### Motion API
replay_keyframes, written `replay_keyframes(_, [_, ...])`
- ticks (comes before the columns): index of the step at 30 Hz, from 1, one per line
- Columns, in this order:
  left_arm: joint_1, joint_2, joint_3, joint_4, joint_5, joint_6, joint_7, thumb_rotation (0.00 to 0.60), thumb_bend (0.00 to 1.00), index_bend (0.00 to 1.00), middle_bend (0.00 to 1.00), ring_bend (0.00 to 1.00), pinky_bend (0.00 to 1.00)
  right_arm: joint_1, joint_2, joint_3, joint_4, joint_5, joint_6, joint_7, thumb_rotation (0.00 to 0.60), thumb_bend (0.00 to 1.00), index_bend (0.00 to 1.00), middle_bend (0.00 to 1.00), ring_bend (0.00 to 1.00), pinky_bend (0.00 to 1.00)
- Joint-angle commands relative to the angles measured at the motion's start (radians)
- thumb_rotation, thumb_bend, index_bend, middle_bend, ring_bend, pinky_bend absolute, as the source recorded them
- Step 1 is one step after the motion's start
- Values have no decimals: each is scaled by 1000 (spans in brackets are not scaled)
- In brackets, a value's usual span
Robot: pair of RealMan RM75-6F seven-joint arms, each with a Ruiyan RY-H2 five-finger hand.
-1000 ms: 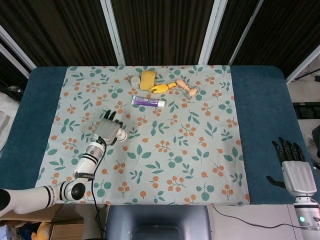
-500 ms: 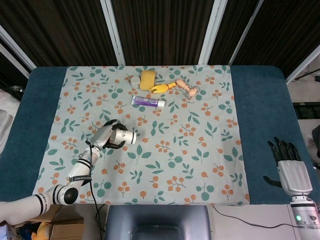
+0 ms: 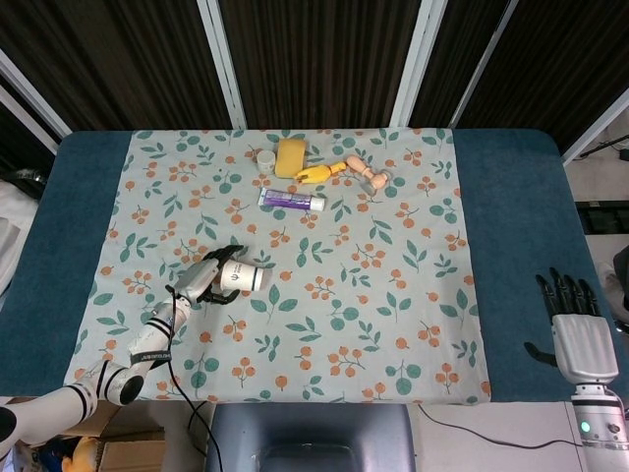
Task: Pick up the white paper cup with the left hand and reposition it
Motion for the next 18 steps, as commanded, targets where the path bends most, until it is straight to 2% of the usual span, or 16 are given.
replay_keyframes(1, [2,4,4,-7,9,27,22,600,357,2,0,0,0,0,2,-2,0,-2,-2,6,600,245,0,0,0,0])
replay_keyframes(5, [3,21,12,-33,32,83,100,600,358,0,0,0,0,1,4,-4,6,1,-10,11,600,245,0,0,0,0])
replay_keyframes(9, [-5,62,25,-97,64,139,270,600,358,0,0,0,0,2,5,-4,10,2,-13,20,600,245,0,0,0,0])
replay_keyframes(14, [-41,118,18,-212,-3,131,632,600,345,0,0,0,0,10,4,-10,17,9,-38,18,600,245,0,0,0,0])
replay_keyframes(18, [-85,112,-4,-262,-98,158,938,600,337,0,0,0,0,13,1,-12,17,9,-45,21,600,245,0,0,0,0])
